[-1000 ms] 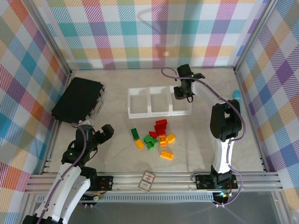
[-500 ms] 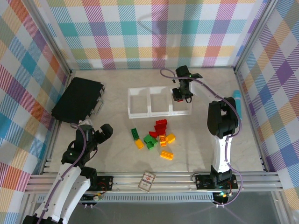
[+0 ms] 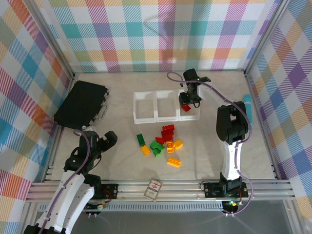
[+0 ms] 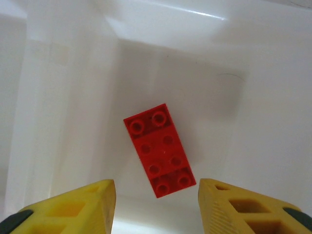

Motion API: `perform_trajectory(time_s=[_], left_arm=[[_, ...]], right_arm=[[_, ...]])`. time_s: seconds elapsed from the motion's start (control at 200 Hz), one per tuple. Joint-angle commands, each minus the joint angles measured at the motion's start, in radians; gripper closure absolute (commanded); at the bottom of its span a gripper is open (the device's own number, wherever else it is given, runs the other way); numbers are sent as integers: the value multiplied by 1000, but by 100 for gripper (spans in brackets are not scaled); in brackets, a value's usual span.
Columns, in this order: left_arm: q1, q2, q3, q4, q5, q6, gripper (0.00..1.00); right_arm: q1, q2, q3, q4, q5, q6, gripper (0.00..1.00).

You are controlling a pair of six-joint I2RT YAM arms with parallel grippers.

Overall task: Sort the legos into containers by color
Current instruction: Place the lego in the container, then pick up the lego from the bottom-center of the table.

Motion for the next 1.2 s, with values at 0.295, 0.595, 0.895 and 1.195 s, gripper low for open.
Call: perform_trajectory(time_s=[0.295, 0.595, 0.895, 1.195], left_arm=[[-26, 46, 65, 10, 36, 28, 0], [-72, 114, 80, 59, 63, 70, 0], [-88, 118, 68, 61, 66, 97, 0], [-88, 109, 52, 64, 32, 101, 0]], right_arm=[[3, -230, -106, -55, -95, 132, 50], [59, -476, -420, 27, -232, 317, 46], [237, -535, -548, -1, -179, 392, 48], [377, -521, -637, 9, -144, 494, 41]])
